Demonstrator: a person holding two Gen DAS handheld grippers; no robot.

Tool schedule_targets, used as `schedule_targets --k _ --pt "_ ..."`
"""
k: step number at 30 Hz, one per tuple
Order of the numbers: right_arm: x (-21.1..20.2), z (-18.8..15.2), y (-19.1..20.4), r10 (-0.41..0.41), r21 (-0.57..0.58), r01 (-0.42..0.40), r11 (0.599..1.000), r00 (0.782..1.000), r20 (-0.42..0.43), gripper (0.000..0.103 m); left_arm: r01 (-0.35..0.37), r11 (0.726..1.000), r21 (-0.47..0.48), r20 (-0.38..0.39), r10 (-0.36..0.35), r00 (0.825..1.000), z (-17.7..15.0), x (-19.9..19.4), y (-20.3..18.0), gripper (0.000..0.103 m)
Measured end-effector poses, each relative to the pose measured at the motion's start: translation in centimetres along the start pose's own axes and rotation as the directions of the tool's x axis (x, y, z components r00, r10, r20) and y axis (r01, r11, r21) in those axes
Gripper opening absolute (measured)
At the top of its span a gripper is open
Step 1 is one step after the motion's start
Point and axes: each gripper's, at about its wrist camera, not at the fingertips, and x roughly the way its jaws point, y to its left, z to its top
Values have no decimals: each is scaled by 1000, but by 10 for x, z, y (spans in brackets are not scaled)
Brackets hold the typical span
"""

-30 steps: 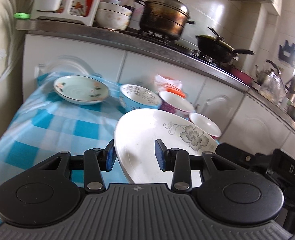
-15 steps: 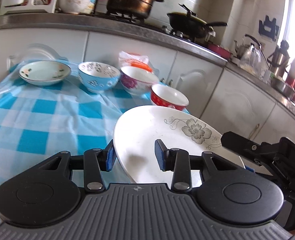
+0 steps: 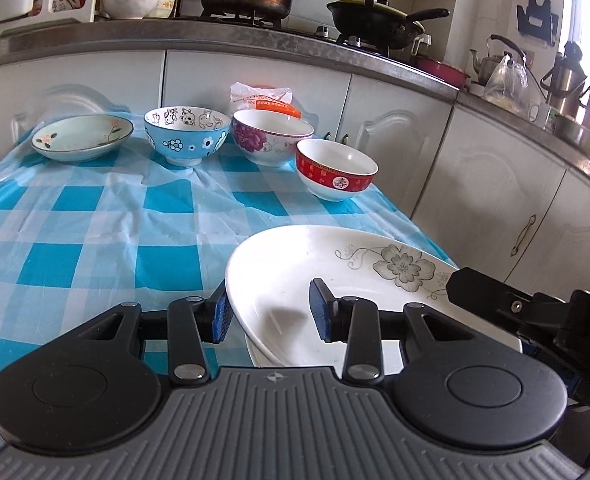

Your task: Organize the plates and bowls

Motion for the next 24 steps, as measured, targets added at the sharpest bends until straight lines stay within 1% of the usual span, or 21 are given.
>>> schedule_targets --k 9,20,24 --pt "5 -5 -10 -30 -19 30 999 999 -24 84 -17 999 29 -20 18 1000 -10 9 -6 42" --pt "5 -6 -8 -44 -81 43 996 999 -6 84 -25 998 49 -27 26 999 -17 18 -5 42" --pt "2 -5 -7 -66 -117 68 991 998 17 85 -34 995 89 15 33 999 -15 14 -10 42"
